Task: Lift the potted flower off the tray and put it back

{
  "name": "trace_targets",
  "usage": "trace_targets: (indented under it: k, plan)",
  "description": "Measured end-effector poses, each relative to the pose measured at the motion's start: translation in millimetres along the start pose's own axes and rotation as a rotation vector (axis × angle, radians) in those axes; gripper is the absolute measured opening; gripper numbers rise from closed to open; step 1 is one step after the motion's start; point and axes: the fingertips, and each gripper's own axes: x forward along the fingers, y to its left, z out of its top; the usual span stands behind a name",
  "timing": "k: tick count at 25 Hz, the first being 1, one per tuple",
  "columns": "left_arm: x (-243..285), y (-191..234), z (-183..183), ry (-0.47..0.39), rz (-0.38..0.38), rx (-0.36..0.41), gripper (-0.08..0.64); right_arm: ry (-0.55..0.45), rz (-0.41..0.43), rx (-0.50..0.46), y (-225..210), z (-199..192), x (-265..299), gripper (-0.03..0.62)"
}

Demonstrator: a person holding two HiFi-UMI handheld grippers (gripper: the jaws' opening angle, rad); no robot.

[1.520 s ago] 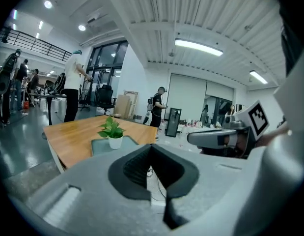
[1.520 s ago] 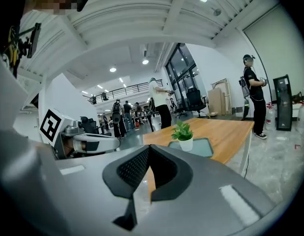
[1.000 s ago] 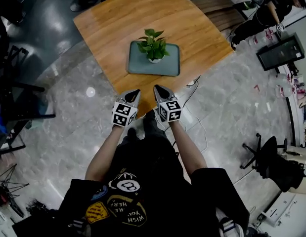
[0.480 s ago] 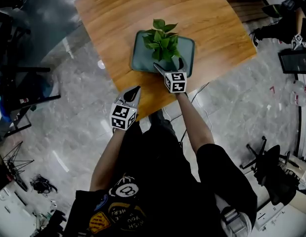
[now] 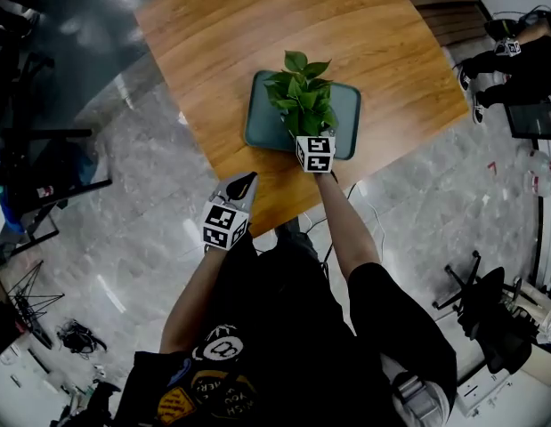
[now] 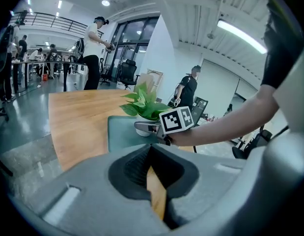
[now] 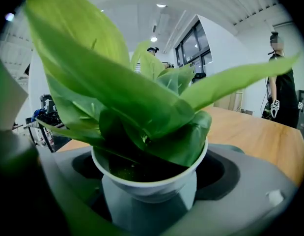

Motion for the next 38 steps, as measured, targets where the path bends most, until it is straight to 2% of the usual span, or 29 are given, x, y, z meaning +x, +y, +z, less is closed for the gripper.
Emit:
trace_targets:
  k: [5,15,20,24,26,30,32,34,38]
  plan:
    - [-2,5,29,-0.044,-0.003,0.031,-0.005,-0.047,-0.004,-0.021,4,24,-16,0.535]
    - [-17,-18,108,-0.207,0.063,0.059,-0.005,-0.179,0.044,-0.062,21,120,-104,0.535]
    - [-46,-47,152,-0.286,0.073,0.102,-0.003,-0.202,0.055,-0.050,34,167,-152,0.535]
    - [-58,-62,174,-0.326,0.066,0.146,-0.005,-0.222,0.051,-0.056,41,191,-169,0.535]
    - [-64,-64,180,-0.347,0.068,0.141,-0.005,-0.228,0.048,-0.046,43,200,-178,0.535]
    - [-77,-67,201,-0.395,0.069,0.128,-0.003,-0.229,0.050,0.031,36,222,-196,0.537]
    - [-83,-66,220,-0.423,0.067,0.135,-0.003,-0.244,0.044,0.022,33,237,-201,0.535]
    - [-87,-66,232,-0.432,0.065,0.146,-0.003,-0.257,0.045,0.006,34,248,-202,0.535]
    - [-77,-76,231,-0.395,0.047,0.156,-0.003,-0.263,0.051,-0.002,33,253,-203,0.535]
